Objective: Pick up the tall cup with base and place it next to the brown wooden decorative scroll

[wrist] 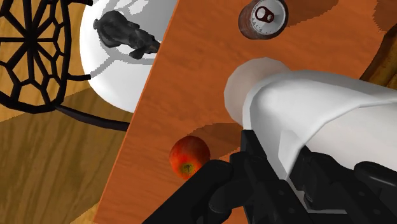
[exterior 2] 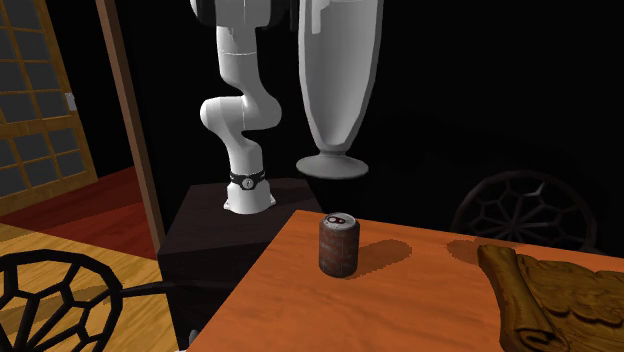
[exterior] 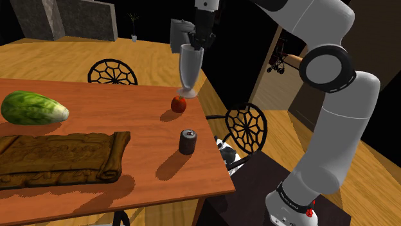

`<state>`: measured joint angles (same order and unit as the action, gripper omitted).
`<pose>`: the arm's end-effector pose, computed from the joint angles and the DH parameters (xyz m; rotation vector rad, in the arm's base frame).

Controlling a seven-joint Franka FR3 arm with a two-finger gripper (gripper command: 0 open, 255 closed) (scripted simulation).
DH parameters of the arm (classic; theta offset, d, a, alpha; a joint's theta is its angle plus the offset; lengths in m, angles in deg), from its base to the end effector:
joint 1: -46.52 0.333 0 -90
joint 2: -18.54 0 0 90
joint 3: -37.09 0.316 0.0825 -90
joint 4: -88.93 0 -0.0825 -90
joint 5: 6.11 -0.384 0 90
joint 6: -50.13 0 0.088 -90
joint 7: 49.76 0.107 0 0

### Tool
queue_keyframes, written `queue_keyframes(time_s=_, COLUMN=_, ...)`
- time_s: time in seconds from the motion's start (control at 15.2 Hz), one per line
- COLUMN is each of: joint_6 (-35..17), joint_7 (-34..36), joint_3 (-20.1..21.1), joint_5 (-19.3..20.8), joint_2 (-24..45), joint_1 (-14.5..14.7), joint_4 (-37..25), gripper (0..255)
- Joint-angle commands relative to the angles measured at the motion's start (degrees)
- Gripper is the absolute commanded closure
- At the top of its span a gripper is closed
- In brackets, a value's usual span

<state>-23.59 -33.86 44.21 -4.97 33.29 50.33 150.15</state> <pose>0.5880 0.0973 0.6812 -3.1340 0.1497 0.0616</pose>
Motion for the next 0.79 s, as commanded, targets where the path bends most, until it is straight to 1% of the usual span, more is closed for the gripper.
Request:
queue_keyframes(time_s=0.0, joint_6=-2.45, joint_7=1.82, joint_3=0.64, joint_5=-0.03, joint_2=-0.82, joint_1=1.12, joint_4=3.21, gripper=255)
queue_keyframes(time_s=0.33, joint_6=-8.29, joint_7=6.91, joint_3=2.45, joint_5=0.28, joint_2=-0.34, joint_1=4.38, joint_4=8.56, gripper=255)
queue_keyframes(time_s=0.73, joint_6=-13.96, joint_7=12.83, joint_3=4.42, joint_5=1.16, joint_2=2.79, joint_1=8.43, joint_4=11.14, gripper=255)
